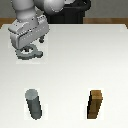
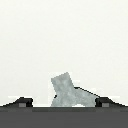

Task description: Put the loop with the handle onto the peg.

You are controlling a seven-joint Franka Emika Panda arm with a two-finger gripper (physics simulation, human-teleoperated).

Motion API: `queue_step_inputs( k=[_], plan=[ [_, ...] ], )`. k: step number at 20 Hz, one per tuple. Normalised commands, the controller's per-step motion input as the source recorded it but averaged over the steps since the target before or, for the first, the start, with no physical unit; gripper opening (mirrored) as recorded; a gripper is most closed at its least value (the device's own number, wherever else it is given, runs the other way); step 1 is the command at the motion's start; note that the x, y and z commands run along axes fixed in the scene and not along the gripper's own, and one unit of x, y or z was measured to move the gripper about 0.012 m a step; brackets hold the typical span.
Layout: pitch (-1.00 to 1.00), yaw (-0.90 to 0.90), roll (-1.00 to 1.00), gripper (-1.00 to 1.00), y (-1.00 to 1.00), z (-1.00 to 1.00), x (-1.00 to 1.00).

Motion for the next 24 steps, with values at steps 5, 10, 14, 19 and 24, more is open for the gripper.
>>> queue_step_inputs(
  k=[5, 10, 14, 19, 24],
  plan=[
    [0.00, 0.09, 0.00, 1.00, 0.00, 0.00, 0.00],
    [0.00, 0.00, 0.00, 1.00, 0.00, 0.00, 0.40],
    [0.00, 0.00, 0.00, 1.00, 0.25, 0.00, 0.00],
    [0.00, 0.00, 0.00, 1.00, 0.00, 0.00, 0.20],
    [0.00, 0.00, 0.00, 1.00, 0.00, 0.00, 0.20]
  ],
)
